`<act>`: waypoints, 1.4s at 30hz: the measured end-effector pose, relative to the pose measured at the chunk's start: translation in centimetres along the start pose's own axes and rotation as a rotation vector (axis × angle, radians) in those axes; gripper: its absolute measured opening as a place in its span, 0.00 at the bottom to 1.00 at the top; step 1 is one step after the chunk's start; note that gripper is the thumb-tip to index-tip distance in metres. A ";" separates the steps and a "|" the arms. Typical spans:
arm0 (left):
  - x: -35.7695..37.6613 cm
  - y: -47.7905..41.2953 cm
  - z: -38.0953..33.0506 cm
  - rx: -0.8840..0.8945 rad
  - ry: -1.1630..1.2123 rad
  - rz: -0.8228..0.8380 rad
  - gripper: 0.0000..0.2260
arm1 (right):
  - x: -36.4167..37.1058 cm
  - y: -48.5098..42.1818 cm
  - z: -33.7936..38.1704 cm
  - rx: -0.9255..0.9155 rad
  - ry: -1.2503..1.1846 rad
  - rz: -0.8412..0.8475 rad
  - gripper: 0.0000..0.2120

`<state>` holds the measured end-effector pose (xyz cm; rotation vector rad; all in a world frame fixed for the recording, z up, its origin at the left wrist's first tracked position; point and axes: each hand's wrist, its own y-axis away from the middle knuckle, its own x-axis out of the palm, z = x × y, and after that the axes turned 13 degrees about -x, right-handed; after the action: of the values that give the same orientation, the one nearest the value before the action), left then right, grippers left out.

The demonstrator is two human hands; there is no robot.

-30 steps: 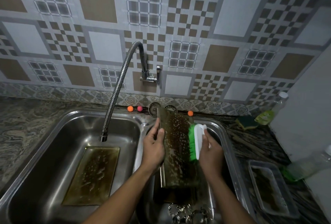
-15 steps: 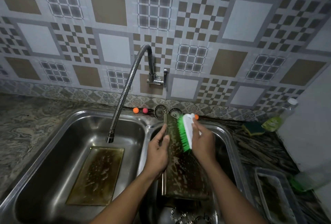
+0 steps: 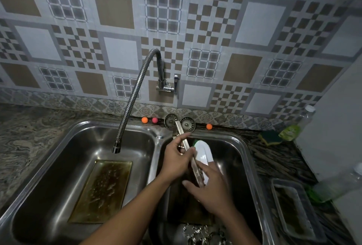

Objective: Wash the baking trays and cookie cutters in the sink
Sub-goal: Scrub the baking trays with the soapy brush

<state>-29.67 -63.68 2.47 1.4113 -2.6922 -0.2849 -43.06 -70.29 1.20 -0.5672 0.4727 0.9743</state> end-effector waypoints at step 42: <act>-33.5 -0.2 13.7 -0.478 -0.885 -0.285 0.13 | 23.3 -5.0 5.8 0.383 -0.484 0.376 0.10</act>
<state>-12.63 -34.56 -10.68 1.7594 -2.6103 -1.8057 -26.77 -54.12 -7.36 0.1158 0.3203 1.2944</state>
